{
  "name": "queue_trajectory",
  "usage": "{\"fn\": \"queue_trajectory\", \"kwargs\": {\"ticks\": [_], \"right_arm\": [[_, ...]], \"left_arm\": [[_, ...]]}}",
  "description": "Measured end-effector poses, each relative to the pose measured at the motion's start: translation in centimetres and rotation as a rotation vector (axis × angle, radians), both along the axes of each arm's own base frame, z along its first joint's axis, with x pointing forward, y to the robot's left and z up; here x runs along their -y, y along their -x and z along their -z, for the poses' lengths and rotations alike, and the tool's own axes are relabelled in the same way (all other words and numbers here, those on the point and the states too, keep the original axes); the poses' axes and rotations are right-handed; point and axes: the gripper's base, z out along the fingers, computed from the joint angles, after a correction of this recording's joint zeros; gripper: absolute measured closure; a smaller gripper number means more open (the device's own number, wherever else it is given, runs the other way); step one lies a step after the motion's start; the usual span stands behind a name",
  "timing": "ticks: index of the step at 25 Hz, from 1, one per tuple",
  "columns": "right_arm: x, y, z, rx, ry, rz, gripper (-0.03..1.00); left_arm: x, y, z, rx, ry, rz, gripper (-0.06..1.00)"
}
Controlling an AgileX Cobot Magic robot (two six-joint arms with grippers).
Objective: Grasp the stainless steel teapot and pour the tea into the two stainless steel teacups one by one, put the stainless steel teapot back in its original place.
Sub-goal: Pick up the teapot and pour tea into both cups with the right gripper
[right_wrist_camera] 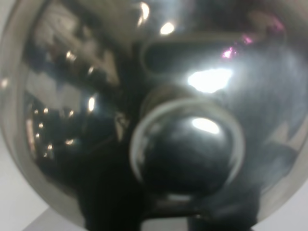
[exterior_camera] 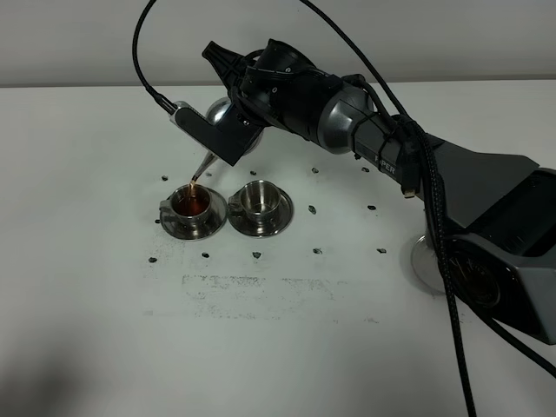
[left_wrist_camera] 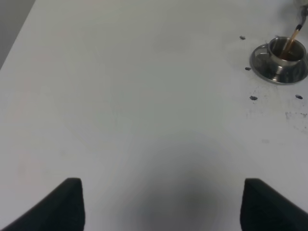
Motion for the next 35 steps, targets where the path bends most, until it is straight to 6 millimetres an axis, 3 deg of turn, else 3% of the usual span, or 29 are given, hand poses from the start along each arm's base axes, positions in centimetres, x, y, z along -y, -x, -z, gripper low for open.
{"fn": "queue_trajectory", "kwargs": {"ticks": [24,35], "right_arm": [[0.2,-0.3,-0.3,0.053,0.052,-0.018,0.77],[-0.3,-0.3,1.0,0.053,0.076,-0.039,0.77]], "left_arm": [[0.0,0.0,0.0,0.000,0.001,0.000,0.29],[0.0,0.0,0.0,0.000,0.001,0.000,0.29]]}}
